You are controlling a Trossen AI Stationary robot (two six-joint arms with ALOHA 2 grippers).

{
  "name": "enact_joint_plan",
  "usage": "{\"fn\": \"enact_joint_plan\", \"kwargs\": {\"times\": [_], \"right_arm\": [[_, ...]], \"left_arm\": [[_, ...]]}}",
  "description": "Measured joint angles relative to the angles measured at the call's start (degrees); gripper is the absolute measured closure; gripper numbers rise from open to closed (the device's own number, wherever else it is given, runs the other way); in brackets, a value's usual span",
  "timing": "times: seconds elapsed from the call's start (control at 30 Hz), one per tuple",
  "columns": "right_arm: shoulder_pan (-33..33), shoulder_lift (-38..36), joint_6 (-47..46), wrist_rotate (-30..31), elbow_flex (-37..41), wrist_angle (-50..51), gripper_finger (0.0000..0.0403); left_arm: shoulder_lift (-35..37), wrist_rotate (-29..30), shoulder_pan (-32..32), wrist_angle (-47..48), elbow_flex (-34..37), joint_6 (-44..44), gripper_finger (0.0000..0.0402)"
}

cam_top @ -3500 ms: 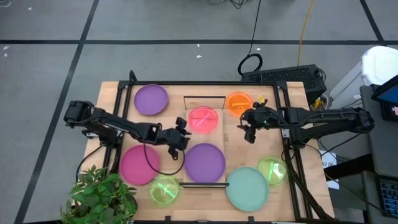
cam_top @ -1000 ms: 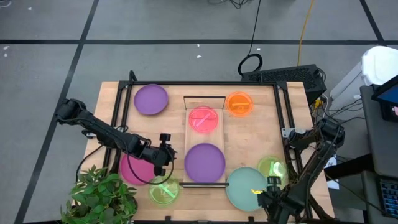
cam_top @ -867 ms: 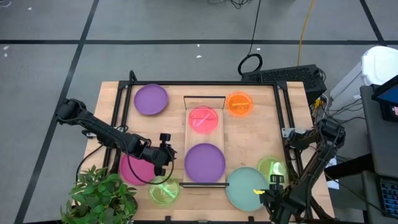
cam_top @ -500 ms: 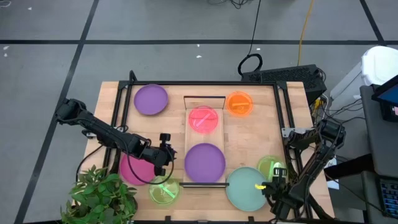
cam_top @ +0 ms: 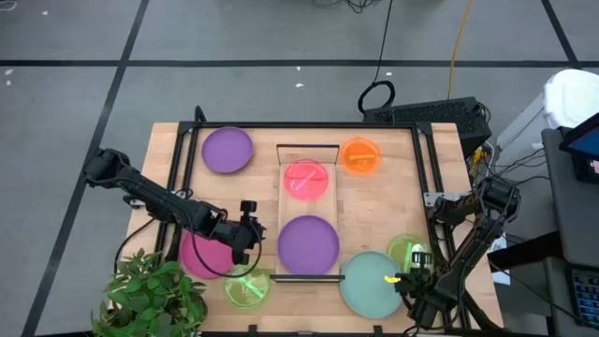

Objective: Place and stack plates onto a shelf
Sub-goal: Stack the right small green plate on top of the small pink plate on the shelf

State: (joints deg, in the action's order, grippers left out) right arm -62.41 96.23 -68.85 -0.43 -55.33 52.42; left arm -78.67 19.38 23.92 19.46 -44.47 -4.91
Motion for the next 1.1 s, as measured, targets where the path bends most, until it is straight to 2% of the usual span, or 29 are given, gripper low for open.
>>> {"fn": "enact_joint_plan", "kwargs": {"times": [0.3,0.8,0.93,1.1], "right_arm": [[0.09,-0.39,-1.21,-2.59,0.11,0.24,0.0398],[0.90,-7.47,-11.95,-0.84,0.28,11.29,0.0403],[2.03,-8.47,-11.60,-0.44,0.26,13.41,0.0403],[3.96,-8.87,-8.06,3.50,0.22,13.82,0.0403]], "left_arm": [[0.00,0.00,0.00,-0.02,0.00,-0.11,0.0277],[0.00,0.02,0.00,-0.22,0.00,-0.06,0.0277],[0.00,0.02,0.00,-0.24,0.00,-0.02,0.0277],[0.00,0.04,0.00,-0.27,0.00,-0.02,0.0277]]}}
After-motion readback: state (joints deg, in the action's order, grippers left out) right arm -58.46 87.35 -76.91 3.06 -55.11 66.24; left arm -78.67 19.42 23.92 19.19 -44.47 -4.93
